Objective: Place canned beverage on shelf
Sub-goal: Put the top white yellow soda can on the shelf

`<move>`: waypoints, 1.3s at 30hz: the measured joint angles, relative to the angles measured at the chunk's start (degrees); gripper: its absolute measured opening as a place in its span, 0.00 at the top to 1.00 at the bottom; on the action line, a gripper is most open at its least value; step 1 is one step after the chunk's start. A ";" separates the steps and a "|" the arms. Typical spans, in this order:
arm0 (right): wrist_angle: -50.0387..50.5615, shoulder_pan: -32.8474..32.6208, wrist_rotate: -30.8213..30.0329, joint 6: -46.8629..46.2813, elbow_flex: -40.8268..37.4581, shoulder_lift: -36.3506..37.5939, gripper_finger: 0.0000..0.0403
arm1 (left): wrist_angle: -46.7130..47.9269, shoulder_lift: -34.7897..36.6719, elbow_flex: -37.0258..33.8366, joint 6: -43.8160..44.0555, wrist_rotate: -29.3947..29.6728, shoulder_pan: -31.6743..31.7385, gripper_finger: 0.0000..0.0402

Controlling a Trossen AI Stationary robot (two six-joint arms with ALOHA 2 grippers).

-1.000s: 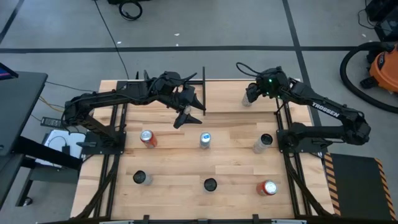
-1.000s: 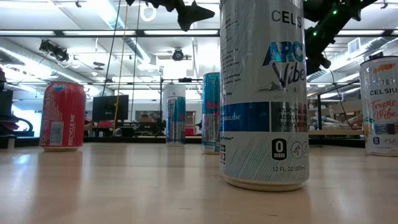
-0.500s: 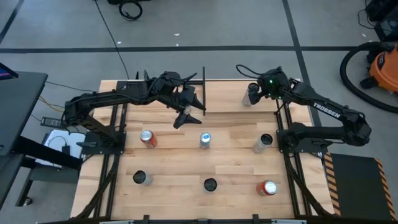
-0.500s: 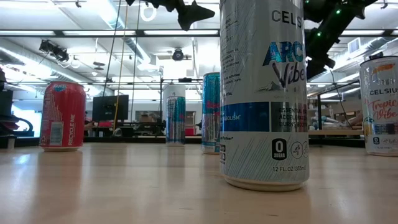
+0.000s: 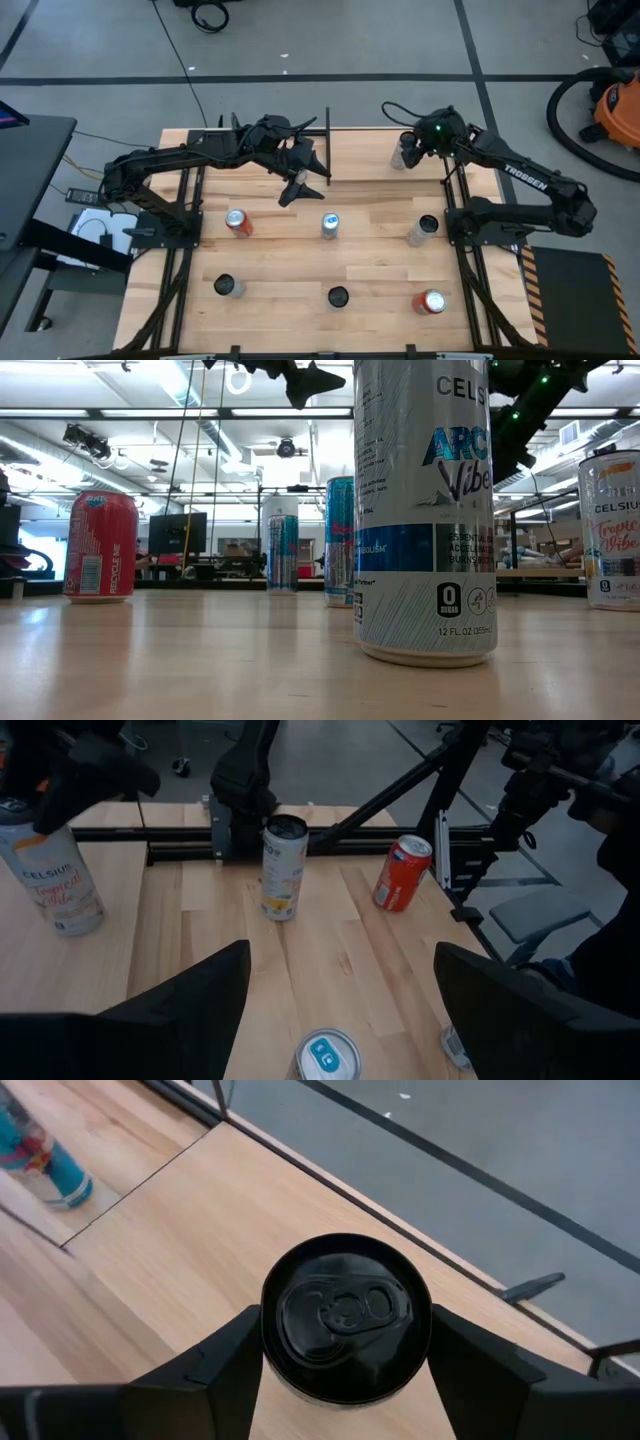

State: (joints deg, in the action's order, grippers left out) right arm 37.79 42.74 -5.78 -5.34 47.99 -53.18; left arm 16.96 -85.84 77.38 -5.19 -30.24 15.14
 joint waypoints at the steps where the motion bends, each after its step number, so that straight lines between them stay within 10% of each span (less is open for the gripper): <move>1: -0.01 0.54 1.21 0.82 0.02 0.01 0.38 | 0.32 0.00 0.00 0.00 0.00 0.02 0.21; 22: -1.63 8.70 12.80 23.30 3.16 -1.44 0.38 | 1.78 0.00 0.00 -0.63 0.00 0.02 0.21; 39: -0.68 11.06 28.31 33.44 14.14 -17.15 0.38 | 2.80 0.00 0.00 -0.59 0.00 0.00 0.21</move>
State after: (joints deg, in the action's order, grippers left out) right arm 37.11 53.80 22.52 28.10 62.12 -70.32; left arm 19.77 -85.84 77.38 -5.78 -30.24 15.14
